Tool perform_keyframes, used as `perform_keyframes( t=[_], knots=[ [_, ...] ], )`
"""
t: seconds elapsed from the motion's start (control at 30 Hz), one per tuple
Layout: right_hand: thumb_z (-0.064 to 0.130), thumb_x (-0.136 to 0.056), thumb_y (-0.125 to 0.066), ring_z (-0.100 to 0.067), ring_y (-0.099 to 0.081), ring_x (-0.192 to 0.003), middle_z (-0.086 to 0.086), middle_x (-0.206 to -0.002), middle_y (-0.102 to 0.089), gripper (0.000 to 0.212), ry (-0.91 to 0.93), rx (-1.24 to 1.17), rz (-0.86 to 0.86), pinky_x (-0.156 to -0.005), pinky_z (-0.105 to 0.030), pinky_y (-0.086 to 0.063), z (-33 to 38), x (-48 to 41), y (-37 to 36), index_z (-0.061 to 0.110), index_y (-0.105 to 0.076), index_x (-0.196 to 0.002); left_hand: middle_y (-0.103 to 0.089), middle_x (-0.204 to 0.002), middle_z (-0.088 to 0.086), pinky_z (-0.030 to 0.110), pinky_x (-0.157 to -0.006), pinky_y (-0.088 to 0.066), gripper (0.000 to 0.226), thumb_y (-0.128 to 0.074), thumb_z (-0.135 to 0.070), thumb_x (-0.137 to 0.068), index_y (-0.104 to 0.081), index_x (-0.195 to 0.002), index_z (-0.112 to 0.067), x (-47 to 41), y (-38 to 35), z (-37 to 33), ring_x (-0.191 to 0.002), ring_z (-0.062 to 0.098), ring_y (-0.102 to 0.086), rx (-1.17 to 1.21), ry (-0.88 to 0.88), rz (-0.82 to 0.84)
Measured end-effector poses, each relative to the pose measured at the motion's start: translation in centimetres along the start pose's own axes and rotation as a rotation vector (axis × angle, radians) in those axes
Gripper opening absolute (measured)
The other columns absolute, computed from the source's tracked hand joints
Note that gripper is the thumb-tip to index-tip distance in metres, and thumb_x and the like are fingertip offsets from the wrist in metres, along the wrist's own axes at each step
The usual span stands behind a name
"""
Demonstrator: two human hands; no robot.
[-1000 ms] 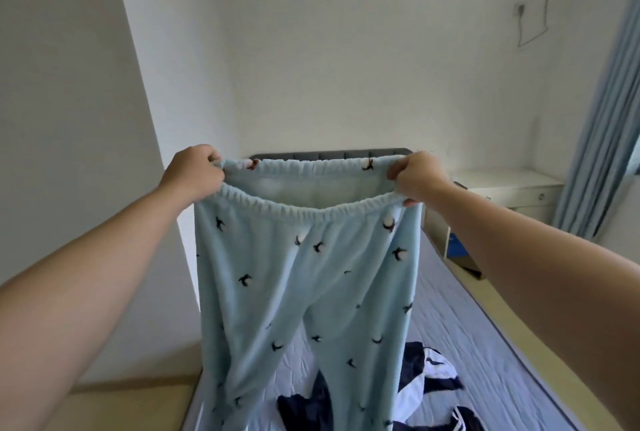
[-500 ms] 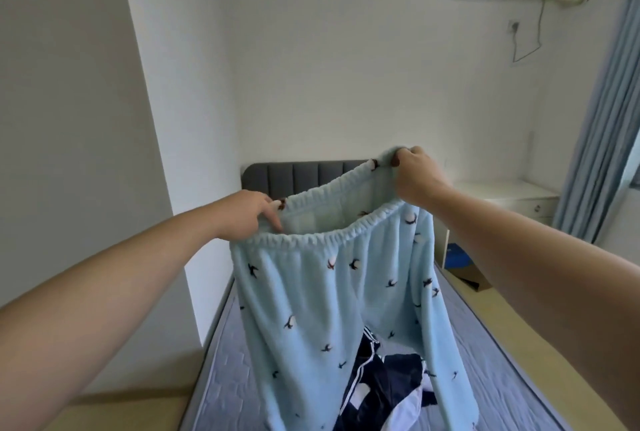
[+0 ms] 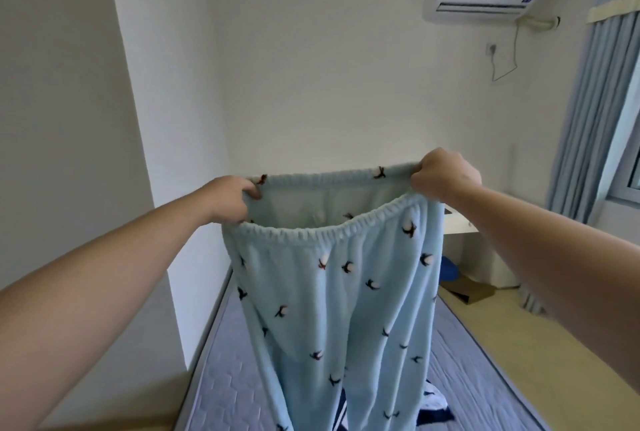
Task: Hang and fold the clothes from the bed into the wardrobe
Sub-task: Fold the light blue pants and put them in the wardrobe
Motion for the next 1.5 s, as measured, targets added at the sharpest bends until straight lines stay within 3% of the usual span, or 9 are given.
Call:
perform_keyframes(
  t=[0.17, 0.3, 0.5, 0.7, 0.8, 0.87, 1.03, 1.33, 1.5],
  knots=[
    [0.010, -0.075, -0.052, -0.022, -0.063, -0.053, -0.005, -0.070, -0.064, 0.012, -0.051, 0.027, 0.015, -0.052, -0.021, -0.043, -1.4, 0.0, 0.2, 0.012, -0.064, -0.077, -0.066, -0.112, -0.005, 0.031, -0.077, -0.057, 0.062, -0.035, 0.007, -0.078, -0.076, -0.087, -0.039, 0.5, 2.2, -0.8, -0.091, 0.020, -0.063, -0.093, 0.021, -0.067],
    [0.006, -0.084, -0.054, -0.025, -0.064, -0.056, -0.010, -0.080, -0.070, 0.020, -0.021, 0.013, 0.089, -0.057, -0.030, -0.054, -2.0, -0.6, -0.2, 0.007, -0.074, -0.088, -0.067, -0.085, 0.001, 0.029, -0.057, -0.057, 0.054, -0.035, 0.011, -0.079, -0.073, -0.065, -0.024, 0.2, 3.2, 0.3, -0.056, 0.026, -0.069, 0.108, 0.097, -0.168],
    [-0.002, -0.081, -0.042, -0.021, -0.059, -0.071, 0.004, -0.081, -0.063, 0.045, 0.106, 0.015, 0.094, -0.061, -0.029, -0.051, -0.7, -0.5, -0.6, 0.028, -0.070, -0.063, -0.070, -0.077, 0.008, 0.037, -0.070, -0.062, 0.050, -0.037, 0.014, -0.076, -0.073, -0.059, -0.015, 0.1, 4.7, 0.3, -0.064, 0.028, -0.070, 0.209, 0.096, -0.314],
    [0.003, -0.078, -0.043, -0.026, -0.059, -0.078, -0.003, -0.088, -0.065, 0.033, 0.105, -0.011, 0.060, -0.068, -0.030, -0.050, -0.5, -1.4, 0.1, 0.021, -0.070, -0.070, -0.068, -0.078, 0.010, 0.031, -0.059, -0.046, 0.024, -0.050, -0.009, -0.081, -0.067, -0.065, -0.008, -0.2, 5.5, -0.4, -0.068, 0.021, -0.056, 0.097, -0.023, -0.356],
    [0.025, -0.081, -0.044, -0.028, -0.050, -0.069, -0.008, -0.072, -0.058, 0.026, 0.179, -0.079, 0.096, -0.055, -0.031, -0.038, 0.1, -1.5, 0.0, 0.010, -0.060, -0.066, -0.058, -0.083, -0.005, 0.025, -0.061, -0.041, 0.028, -0.075, -0.045, -0.077, -0.062, -0.073, -0.020, -0.4, 4.5, -0.9, -0.077, 0.012, -0.055, 0.050, -0.158, -0.272],
    [0.058, -0.084, -0.045, -0.025, -0.051, -0.067, -0.003, -0.069, -0.057, 0.050, 0.274, -0.085, 0.146, -0.054, -0.031, -0.035, 0.7, -1.2, -0.5, 0.011, -0.054, -0.071, -0.050, -0.087, -0.011, 0.027, -0.063, -0.041, 0.046, -0.082, -0.060, -0.064, -0.055, -0.078, -0.027, -0.4, 3.8, -1.3, -0.080, 0.007, -0.051, -0.061, -0.214, -0.228],
    [0.092, -0.066, -0.050, -0.010, -0.050, -0.073, 0.008, -0.084, -0.055, 0.067, 0.481, 0.174, 0.173, -0.055, -0.030, -0.034, 2.0, 0.2, -1.5, 0.029, -0.046, -0.089, -0.054, -0.079, -0.004, 0.030, -0.055, -0.037, 0.050, -0.078, -0.061, -0.069, -0.045, -0.075, -0.024, -1.0, 4.6, -0.8, -0.068, 0.016, -0.051, -0.060, -0.170, -0.351],
    [0.030, -0.085, -0.055, -0.018, -0.045, -0.061, 0.003, -0.081, -0.056, 0.022, 0.650, 0.401, 0.057, -0.053, -0.031, -0.029, 5.7, 1.8, -2.0, 0.026, -0.033, -0.084, -0.047, -0.065, -0.006, 0.030, -0.052, -0.029, 0.049, -0.079, -0.039, -0.074, -0.033, -0.072, -0.024, -1.4, 4.9, -4.0, -0.056, 0.019, -0.036, 0.049, -0.193, -0.374],
    [0.000, -0.072, -0.054, -0.025, -0.052, -0.067, 0.001, -0.120, -0.049, 0.062, 0.927, 0.430, 0.180, -0.053, -0.034, -0.037, 7.7, 6.2, -4.1, 0.034, -0.028, -0.117, -0.046, -0.064, -0.006, 0.030, -0.053, -0.030, 0.048, -0.079, -0.031, -0.074, -0.032, -0.071, -0.021, -1.2, 5.9, -6.2, -0.056, 0.020, -0.035, 0.150, -0.236, -0.464]
  ],
)
Point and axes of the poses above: each hand's wrist, its own x-axis away from the middle knuckle, its own y-axis out of the back of the hand, z = x × y, the point moved 10 cm from there along -x, towards the middle knuckle
